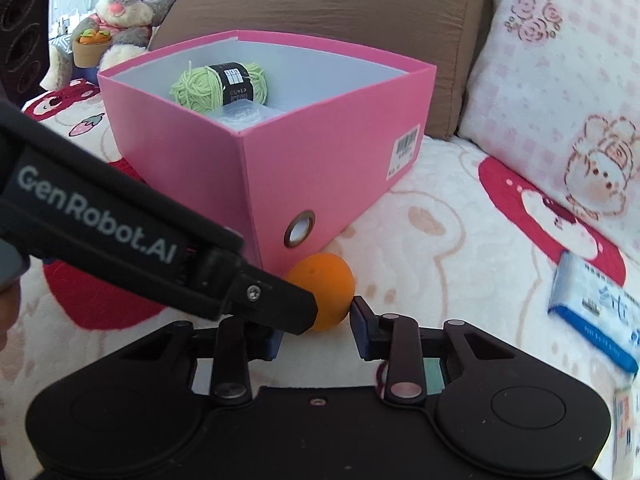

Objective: Organize objects

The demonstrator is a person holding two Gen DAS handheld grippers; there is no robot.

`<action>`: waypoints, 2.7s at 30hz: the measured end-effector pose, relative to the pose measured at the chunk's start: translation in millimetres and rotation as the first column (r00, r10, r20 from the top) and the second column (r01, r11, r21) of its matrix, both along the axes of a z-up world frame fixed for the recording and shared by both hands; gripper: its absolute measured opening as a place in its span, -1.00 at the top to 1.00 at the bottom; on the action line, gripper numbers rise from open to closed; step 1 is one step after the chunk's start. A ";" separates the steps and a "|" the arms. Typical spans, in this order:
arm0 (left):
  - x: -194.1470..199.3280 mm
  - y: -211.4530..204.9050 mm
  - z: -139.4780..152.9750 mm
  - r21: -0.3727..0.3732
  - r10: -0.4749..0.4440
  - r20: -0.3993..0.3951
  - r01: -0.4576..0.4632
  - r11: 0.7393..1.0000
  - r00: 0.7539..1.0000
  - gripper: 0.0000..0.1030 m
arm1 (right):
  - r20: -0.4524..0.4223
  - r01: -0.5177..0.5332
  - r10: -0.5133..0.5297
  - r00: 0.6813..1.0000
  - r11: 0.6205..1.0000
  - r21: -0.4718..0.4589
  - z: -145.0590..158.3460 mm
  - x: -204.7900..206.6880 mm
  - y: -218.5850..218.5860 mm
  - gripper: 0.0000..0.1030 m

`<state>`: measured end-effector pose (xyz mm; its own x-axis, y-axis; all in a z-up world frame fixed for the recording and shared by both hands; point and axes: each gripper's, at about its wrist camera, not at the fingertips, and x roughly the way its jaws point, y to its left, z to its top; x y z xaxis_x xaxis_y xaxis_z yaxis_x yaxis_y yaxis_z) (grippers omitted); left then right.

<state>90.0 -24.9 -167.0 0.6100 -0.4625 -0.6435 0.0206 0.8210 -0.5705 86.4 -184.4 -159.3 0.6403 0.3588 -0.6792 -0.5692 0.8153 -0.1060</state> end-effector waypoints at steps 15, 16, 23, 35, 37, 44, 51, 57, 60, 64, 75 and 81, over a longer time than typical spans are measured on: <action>-0.9 -8.5 -1.8 -0.072 -0.075 -0.037 0.072 0.995 0.997 0.24 | -0.121 0.194 -0.188 0.975 0.980 0.037 11.4 -31.9 -1.4 0.25; -0.9 -9.7 -0.8 -0.068 -0.077 -0.038 0.074 0.995 0.996 0.25 | -0.128 0.195 -0.188 0.974 0.980 0.044 11.1 -32.9 -3.2 0.24; 0.1 -9.4 -5.0 -0.050 -0.086 -0.087 0.082 0.995 0.993 0.37 | -0.132 0.196 -0.186 0.974 0.978 0.068 1.5 -43.6 -6.1 0.10; -1.1 -5.5 -9.6 -0.078 -0.081 -0.144 0.071 0.994 0.986 0.37 | -0.164 0.253 -0.230 0.959 0.958 0.137 3.7 -41.0 -8.4 -0.40; -0.9 -4.8 -10.3 -0.079 -0.080 -0.145 0.069 0.994 0.986 0.37 | -0.172 0.253 -0.227 0.958 0.957 0.144 2.1 -40.9 -9.2 -0.42; -1.6 -6.2 -9.2 -0.072 -0.089 -0.152 0.079 0.994 0.984 0.37 | -0.195 0.250 -0.219 0.956 0.955 0.157 -2.6 -40.4 -10.6 -0.12; -4.5 -9.2 -1.3 -0.035 -0.104 -0.135 0.100 0.994 0.985 0.38 | -0.166 0.240 -0.215 0.963 0.960 0.148 1.1 -44.8 -10.3 0.07; -9.6 -11.8 7.6 0.009 -0.126 -0.138 0.128 0.992 0.982 0.38 | -0.168 0.213 -0.191 0.967 0.969 0.125 9.3 -48.2 -6.1 0.07; -15.1 -12.3 16.1 0.034 -0.133 -0.122 0.138 0.990 0.984 0.38 | -0.177 0.199 -0.174 0.969 0.971 0.132 16.9 -46.6 -6.0 0.04; -20.8 -9.6 29.0 0.052 -0.136 -0.128 0.144 0.988 0.982 0.38 | -0.187 0.172 -0.144 0.972 0.975 0.140 28.8 -50.8 -3.7 0.02; -43.5 4.2 78.5 0.085 -0.180 -0.129 0.192 0.978 0.975 0.38 | -0.246 0.119 -0.055 0.968 0.960 0.253 73.6 -63.7 -8.8 0.02; -55.7 8.2 98.5 0.095 -0.211 -0.114 0.222 0.971 0.971 0.37 | -0.259 0.116 -0.045 0.965 0.957 0.265 91.9 -75.4 -4.9 0.02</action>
<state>34.2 -16.7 -68.5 0.4316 -0.5018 -0.7496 0.1502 0.8594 -0.4888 10.9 -189.2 -67.4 0.4992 0.5089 -0.7013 -0.4800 0.8362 0.2652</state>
